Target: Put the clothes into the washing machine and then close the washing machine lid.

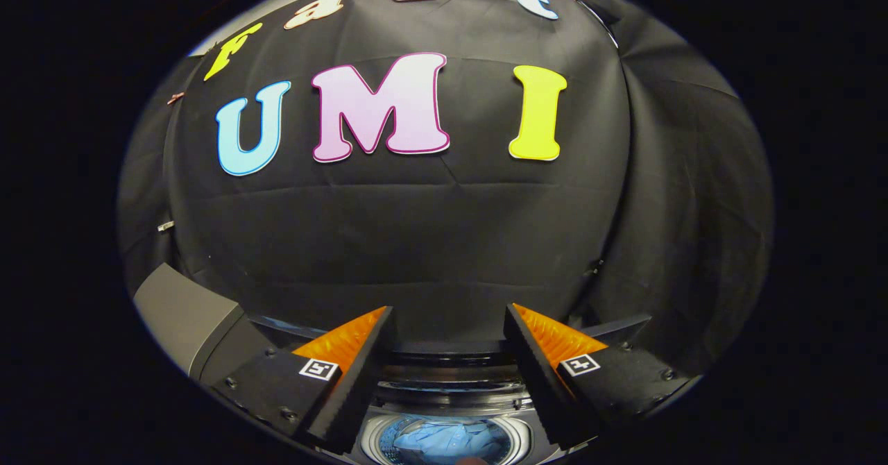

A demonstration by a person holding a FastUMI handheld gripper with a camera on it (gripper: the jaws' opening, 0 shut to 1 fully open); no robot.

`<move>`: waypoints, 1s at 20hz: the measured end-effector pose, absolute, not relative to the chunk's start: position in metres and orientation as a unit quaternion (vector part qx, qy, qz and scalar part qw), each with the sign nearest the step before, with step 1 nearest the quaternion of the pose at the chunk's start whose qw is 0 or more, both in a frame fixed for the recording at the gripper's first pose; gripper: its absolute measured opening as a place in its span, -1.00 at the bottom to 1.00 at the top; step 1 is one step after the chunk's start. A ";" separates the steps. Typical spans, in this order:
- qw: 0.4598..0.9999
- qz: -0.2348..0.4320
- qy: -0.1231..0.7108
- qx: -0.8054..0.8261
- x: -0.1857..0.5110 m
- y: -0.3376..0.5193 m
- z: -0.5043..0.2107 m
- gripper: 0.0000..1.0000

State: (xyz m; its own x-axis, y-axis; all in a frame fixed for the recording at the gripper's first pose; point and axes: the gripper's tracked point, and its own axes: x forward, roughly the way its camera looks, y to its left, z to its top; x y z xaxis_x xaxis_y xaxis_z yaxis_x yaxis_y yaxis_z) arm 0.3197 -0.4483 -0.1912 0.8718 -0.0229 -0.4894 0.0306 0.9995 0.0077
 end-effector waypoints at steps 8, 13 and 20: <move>0.967 -0.014 0.255 0.008 0.301 -0.447 -0.188 1.00; 0.968 -0.010 0.250 0.005 0.285 -0.447 -0.186 1.00; 0.967 -0.010 0.253 0.005 0.275 -0.446 -0.186 1.00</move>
